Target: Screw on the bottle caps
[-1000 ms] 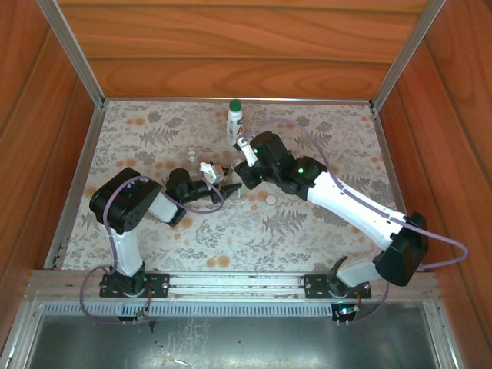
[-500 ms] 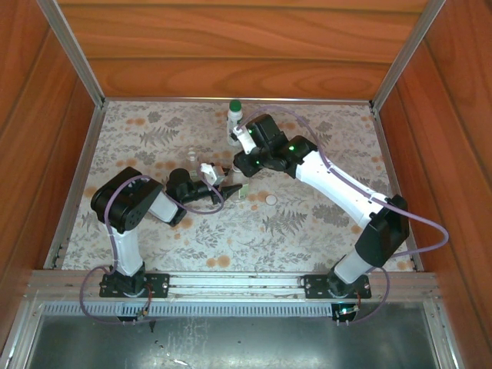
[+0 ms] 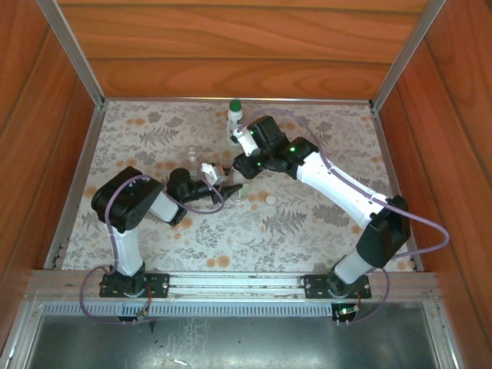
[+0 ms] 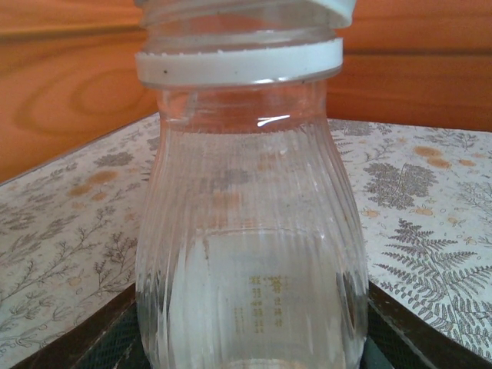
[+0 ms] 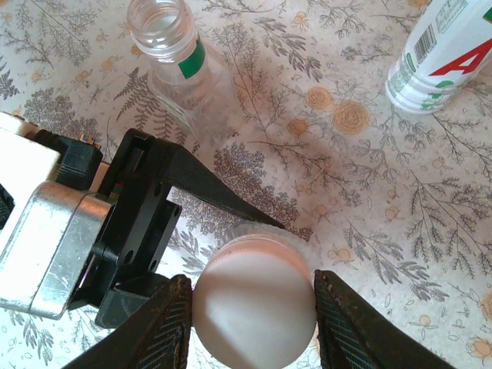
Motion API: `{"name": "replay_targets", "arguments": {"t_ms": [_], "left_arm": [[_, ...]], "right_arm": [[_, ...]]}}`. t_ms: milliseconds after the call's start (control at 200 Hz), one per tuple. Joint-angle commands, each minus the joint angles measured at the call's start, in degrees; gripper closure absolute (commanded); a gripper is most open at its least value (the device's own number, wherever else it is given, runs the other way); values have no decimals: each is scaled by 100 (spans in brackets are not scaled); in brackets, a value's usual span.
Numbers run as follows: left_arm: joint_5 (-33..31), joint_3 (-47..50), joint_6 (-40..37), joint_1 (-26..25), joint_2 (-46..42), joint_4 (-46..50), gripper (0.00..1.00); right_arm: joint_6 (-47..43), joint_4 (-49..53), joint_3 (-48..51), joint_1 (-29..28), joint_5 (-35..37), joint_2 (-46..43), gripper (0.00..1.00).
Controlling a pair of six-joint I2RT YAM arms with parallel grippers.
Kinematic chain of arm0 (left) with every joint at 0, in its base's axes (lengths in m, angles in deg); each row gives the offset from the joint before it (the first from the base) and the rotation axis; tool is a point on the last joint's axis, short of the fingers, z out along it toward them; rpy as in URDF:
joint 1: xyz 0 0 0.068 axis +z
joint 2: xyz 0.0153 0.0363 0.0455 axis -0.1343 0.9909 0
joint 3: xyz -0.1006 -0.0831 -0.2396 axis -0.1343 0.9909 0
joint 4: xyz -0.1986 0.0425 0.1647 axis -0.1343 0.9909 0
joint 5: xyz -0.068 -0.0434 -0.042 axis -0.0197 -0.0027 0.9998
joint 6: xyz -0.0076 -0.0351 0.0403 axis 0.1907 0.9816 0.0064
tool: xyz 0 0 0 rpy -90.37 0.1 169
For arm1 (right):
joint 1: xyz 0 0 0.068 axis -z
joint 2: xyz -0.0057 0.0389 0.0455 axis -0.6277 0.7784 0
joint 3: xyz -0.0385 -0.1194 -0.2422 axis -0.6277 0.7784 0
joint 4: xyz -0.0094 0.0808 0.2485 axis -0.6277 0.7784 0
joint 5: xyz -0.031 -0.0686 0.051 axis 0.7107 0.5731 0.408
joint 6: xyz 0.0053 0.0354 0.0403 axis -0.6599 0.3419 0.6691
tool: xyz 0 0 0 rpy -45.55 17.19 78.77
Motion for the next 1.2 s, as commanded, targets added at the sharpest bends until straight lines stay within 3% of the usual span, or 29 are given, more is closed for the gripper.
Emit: {"name": "replay_targets", "arguments": {"t_ms": [0,670,1014,1094,1194], "left_arm": [[136,-63,41,-41,144,248,41],[106,-43,-69,-57,138,291,41],[113,-61,60,-54,133,303,41],[124,-50,46,-53,127,307,41],[131,-28,36,-53,107,310,41]], "right_arm": [[-61,65,153,-14,-78,15,56],[74,1547,-998,-48,37,849,58],[506,1155,-590,-40,98,643,57],[539,1115,-595,-32,99,582,54],[454,1078,-685,-23,107,474,42]]}}
